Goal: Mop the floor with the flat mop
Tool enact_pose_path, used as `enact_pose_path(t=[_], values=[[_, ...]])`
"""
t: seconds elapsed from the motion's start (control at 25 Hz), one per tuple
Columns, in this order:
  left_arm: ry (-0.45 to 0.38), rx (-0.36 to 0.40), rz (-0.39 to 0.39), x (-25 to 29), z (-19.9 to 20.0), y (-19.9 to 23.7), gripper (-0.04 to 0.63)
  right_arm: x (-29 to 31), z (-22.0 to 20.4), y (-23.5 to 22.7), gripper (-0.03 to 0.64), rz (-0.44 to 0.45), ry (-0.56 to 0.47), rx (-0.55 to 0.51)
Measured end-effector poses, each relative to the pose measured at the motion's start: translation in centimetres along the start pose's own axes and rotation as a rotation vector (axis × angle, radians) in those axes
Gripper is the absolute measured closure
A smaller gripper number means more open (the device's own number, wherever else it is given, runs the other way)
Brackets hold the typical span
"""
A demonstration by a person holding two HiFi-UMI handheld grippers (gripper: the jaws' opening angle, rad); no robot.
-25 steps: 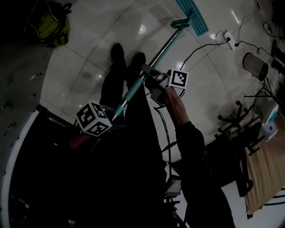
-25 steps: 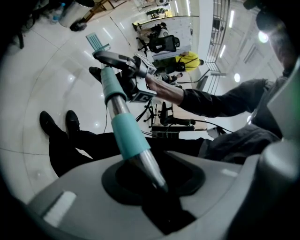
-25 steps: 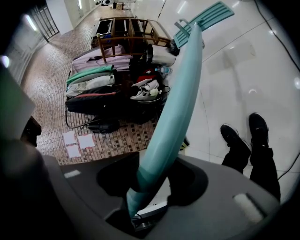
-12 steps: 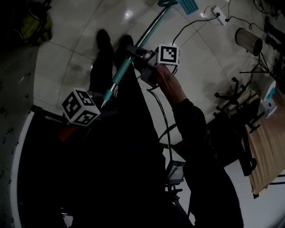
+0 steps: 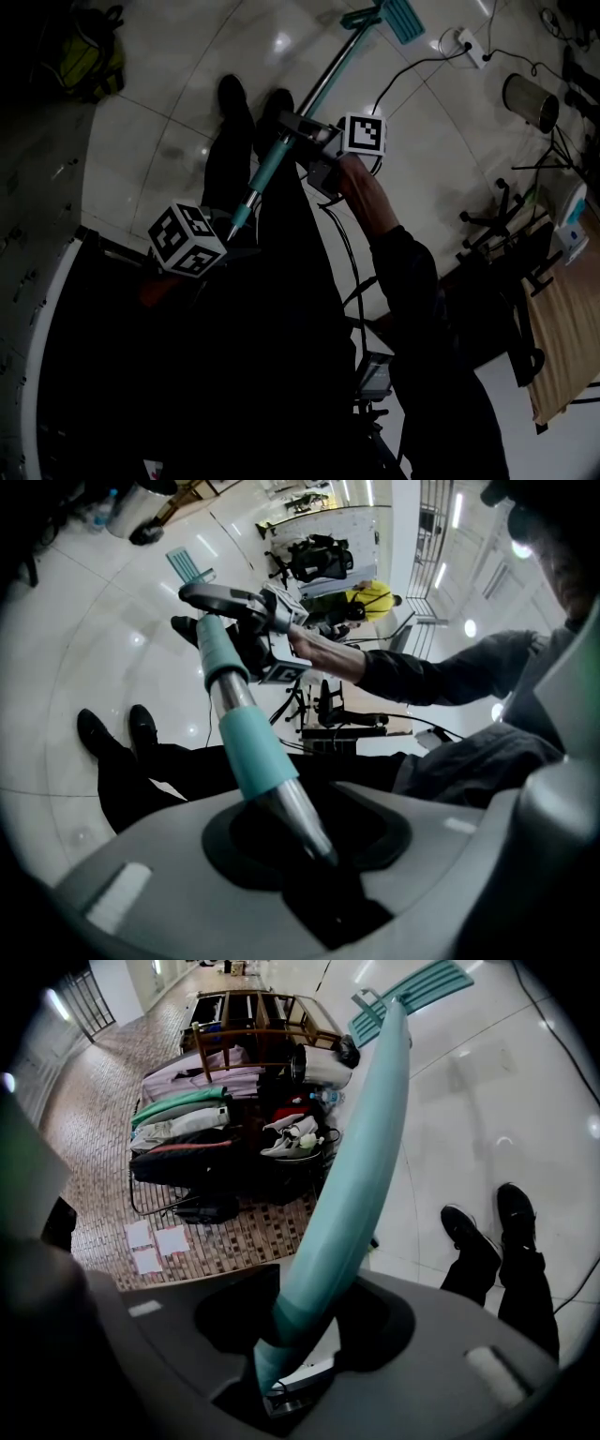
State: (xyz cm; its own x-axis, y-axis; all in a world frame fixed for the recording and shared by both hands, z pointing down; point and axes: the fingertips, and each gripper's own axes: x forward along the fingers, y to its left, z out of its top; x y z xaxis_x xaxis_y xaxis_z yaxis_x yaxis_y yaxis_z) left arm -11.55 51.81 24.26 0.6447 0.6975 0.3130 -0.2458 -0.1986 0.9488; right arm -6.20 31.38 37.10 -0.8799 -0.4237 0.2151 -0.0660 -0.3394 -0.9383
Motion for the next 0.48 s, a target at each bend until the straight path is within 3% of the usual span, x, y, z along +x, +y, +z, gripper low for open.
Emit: enact_pose_path(t=[0.48], values=[[-0.004, 0.004, -0.011, 0.27, 0.01, -0.25, 0.443, -0.61, -0.17, -0.65, 0.448, -0.042, -0.001, 0.001]])
